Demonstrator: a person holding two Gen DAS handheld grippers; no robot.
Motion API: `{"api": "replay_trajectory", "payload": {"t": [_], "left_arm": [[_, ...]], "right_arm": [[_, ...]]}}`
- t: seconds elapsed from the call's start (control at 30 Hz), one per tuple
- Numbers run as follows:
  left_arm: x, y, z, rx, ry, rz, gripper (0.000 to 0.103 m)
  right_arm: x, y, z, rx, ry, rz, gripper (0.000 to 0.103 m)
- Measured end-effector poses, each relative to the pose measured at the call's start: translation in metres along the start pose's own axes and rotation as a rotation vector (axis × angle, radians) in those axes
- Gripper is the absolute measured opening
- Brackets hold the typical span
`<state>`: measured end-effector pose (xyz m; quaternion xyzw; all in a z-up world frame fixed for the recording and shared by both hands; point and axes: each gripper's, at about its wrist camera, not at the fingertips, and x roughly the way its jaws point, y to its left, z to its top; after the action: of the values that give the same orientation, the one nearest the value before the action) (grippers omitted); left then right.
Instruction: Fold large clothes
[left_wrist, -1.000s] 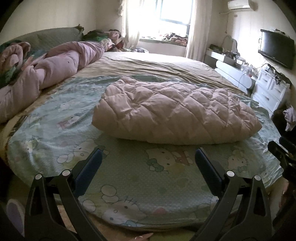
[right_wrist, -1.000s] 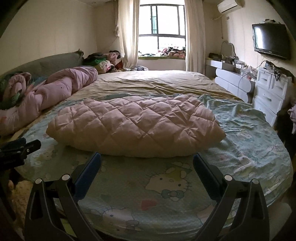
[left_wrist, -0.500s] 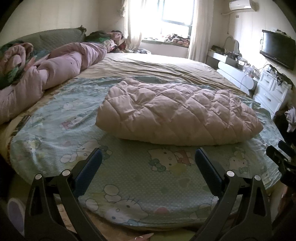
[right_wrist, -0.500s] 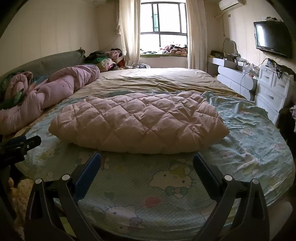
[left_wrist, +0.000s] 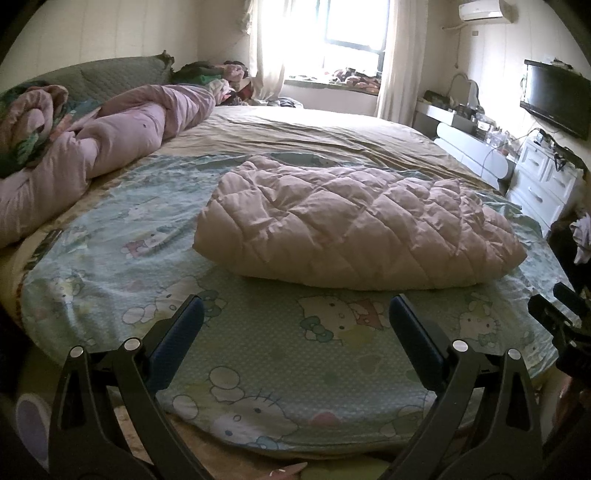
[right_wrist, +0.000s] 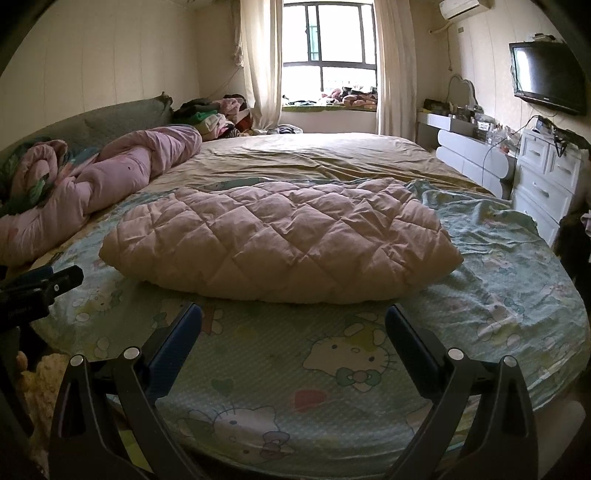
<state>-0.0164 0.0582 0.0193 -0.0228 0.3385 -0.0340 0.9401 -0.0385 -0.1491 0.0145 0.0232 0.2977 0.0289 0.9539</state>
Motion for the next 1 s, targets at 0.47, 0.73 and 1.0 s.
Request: {"api": "replay_trajectory", "payload": {"t": [0.47,0.73,1.0], "left_arm": [[-0.0001,-0.0004,0.0002,0.002,0.004,0.001,0.094],[-0.0004,-0.0015,-0.0004,-0.001,0.000,-0.001,0.094],[-0.0011,0.0001,0.0000,0.002,0.005,0.013,0.094]], "right_arm": [[0.0019,0.0008,-0.0021,0.002,0.003,0.003,0.099],[0.0022,0.0008,-0.0035,0.004,0.004,-0.001,0.099],[0.0027,0.0010,-0.0032,0.004,0.006,-0.001,0.099]]}}
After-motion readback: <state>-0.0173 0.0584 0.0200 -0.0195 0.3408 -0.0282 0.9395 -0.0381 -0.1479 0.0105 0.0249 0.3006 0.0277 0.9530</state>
